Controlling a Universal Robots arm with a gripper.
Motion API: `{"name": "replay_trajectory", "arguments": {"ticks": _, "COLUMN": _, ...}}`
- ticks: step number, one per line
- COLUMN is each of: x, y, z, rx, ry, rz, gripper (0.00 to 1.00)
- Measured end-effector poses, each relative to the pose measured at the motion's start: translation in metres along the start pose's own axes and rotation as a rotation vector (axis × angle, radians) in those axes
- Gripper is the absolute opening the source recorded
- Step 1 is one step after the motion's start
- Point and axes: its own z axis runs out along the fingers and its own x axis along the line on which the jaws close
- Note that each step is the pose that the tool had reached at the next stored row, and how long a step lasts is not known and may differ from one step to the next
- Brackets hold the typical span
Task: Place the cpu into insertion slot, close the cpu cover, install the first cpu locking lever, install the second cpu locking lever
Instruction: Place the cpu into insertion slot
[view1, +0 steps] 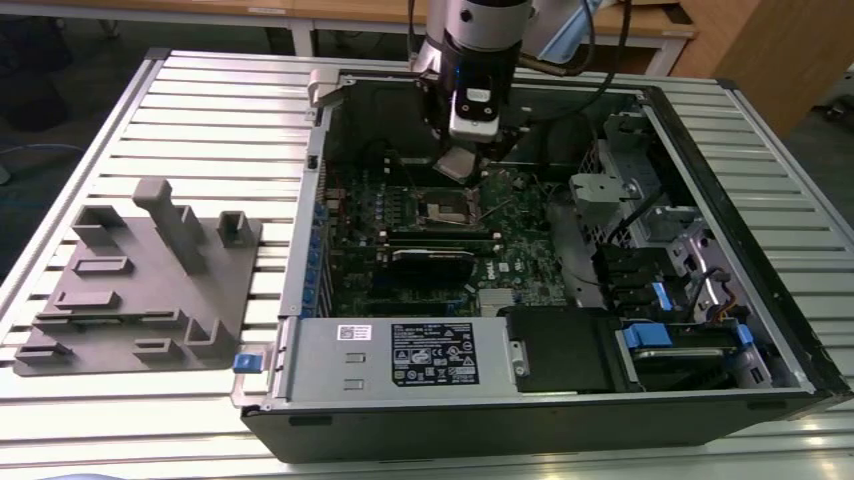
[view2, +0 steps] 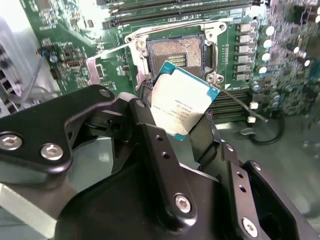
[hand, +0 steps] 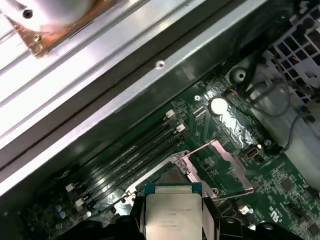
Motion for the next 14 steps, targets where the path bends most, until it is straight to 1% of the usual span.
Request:
{"name": "replay_trajectory", "arguments": {"ticks": 8, "x": 0.0000, "y": -0.0001, "z": 0.0010, "rx": -0.0025, "ry": -0.0119, "rz": 0.133, "gripper": 0.54}}
{"name": "replay_trajectory", "arguments": {"ticks": 14, "x": 0.0000, "y": -0.0002, "z": 0.0015, "rx": -0.0045, "ry": -0.0215, "rz": 0.241, "gripper": 0.54}}
